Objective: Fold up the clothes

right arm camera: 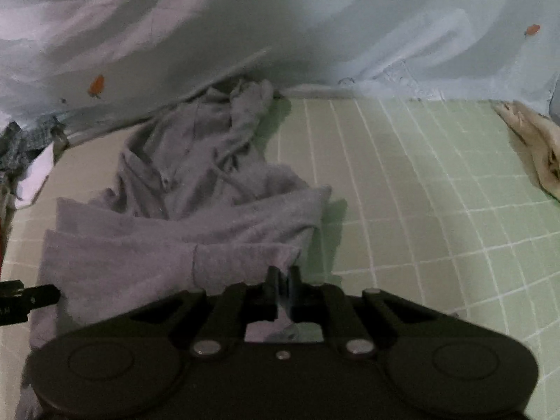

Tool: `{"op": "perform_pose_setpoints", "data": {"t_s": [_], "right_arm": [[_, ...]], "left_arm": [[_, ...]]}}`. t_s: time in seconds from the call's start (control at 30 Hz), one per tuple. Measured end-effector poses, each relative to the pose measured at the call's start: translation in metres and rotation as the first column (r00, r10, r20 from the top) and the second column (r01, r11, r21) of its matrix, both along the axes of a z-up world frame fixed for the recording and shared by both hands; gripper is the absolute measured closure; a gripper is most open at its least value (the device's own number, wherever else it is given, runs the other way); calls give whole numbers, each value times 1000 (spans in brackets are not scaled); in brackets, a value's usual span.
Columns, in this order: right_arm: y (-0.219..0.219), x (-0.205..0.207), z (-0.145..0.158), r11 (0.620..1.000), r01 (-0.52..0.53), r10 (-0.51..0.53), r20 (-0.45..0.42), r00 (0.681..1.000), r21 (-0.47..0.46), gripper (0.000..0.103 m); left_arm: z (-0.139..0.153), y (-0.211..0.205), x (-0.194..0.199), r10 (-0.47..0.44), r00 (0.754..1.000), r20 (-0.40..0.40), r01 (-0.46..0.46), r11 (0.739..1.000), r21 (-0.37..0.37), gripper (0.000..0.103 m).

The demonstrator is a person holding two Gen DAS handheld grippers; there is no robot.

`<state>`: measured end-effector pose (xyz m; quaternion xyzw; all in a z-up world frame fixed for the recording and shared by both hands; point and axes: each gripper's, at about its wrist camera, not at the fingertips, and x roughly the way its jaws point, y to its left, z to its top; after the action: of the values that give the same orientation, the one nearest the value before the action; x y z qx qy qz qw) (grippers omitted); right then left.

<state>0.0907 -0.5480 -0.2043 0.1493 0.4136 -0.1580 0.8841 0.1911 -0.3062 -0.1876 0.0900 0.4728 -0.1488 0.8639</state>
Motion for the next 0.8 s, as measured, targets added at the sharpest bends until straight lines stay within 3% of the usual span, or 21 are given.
{"op": "perform_pose_setpoints", "data": {"t_s": [0.17, 0.23, 0.27, 0.3, 0.43, 0.6, 0.73, 0.8], "right_arm": [[-5, 5, -10, 999, 20, -19, -20, 1000, 44, 91], [-12, 3, -9, 995, 37, -36, -13, 999, 98, 75], [-14, 1, -8, 991, 42, -41, -14, 999, 123, 61], [-15, -1, -8, 988, 47, -45, -17, 999, 148, 60], [-4, -13, -12, 985, 14, -9, -35, 999, 171, 63], [5, -25, 2, 994, -29, 28, 11, 1000, 102, 97], [0, -35, 22, 998, -23, 19, 60, 998, 66, 99], [-1, -34, 13, 997, -11, 10, 23, 1000, 74, 99]], "left_arm": [[-13, 18, 8, 70, 996, -63, -72, 997, -32, 17], [-14, 20, 10, 75, 995, -71, -78, 996, -39, 16], [-15, 19, 10, 74, 995, -70, -77, 996, -34, 16], [-15, 18, 9, 74, 995, -69, -76, 997, -27, 16], [-16, 13, 9, 75, 995, -71, -76, 997, -12, 15], [-15, 14, 10, 77, 994, -75, -77, 997, -5, 15], [-17, 15, 9, 72, 994, -77, -73, 997, -6, 14], [-19, 16, 9, 80, 993, -82, -81, 997, -7, 12]]}}
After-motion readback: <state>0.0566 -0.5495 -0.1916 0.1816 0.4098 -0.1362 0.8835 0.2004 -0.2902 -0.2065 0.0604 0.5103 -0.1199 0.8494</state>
